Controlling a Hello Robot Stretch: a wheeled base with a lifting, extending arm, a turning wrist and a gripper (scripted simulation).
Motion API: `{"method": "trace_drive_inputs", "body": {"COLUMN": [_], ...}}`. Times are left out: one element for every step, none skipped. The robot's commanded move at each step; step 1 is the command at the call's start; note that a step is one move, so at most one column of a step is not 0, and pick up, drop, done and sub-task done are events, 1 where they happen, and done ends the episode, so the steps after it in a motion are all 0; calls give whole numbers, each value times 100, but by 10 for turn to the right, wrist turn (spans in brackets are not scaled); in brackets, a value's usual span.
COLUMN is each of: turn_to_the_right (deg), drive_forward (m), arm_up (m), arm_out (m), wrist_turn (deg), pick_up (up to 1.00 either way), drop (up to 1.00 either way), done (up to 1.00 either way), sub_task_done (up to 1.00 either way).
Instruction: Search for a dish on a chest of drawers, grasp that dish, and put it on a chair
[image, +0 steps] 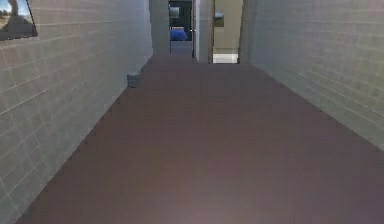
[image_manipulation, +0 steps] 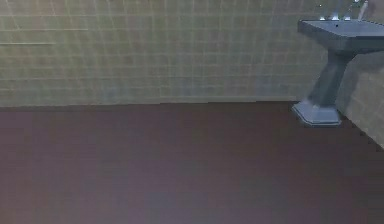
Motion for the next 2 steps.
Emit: {"method": "trace_drive_inputs", "body": {"turn_to_the_right": [-30,0], "drive_forward": [0,100], "arm_up": [0,0], "arm_out": [0,0], "wrist_turn": [0,0], "pick_up": [0,0], "drop": [0,0], "done": [0,0], "sub_task_done": [0,0]}}
